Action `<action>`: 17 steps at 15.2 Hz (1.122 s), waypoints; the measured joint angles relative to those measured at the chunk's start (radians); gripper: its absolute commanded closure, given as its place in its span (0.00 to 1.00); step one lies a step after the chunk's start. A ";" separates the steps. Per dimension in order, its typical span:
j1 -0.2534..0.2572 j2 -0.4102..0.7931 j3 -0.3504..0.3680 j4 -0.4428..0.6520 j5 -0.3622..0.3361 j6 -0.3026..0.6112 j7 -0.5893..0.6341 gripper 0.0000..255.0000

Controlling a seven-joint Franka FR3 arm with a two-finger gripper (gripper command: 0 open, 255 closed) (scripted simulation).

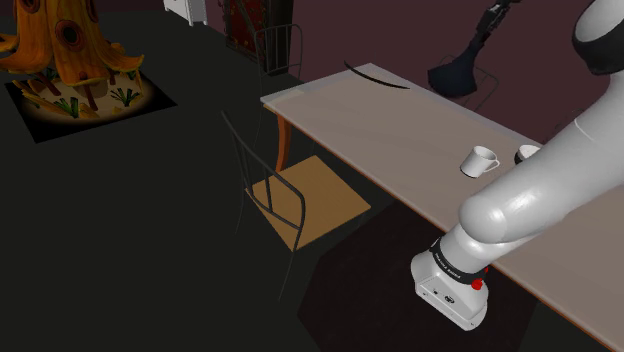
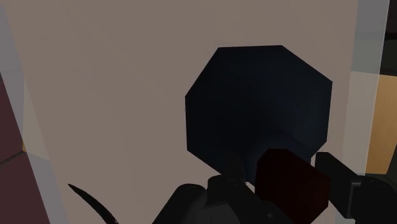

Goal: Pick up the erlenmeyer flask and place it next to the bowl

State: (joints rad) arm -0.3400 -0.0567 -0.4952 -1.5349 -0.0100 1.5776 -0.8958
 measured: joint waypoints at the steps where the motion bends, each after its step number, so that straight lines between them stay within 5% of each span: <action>1: -0.006 -0.025 -0.006 -0.030 -0.011 0.007 -0.012 1.00; 17: -0.151 -0.110 -0.215 -0.078 -0.049 -0.010 -0.366 1.00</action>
State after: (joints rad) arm -0.4914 -0.1663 -0.7106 -1.6134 -0.0585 1.5677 -1.2616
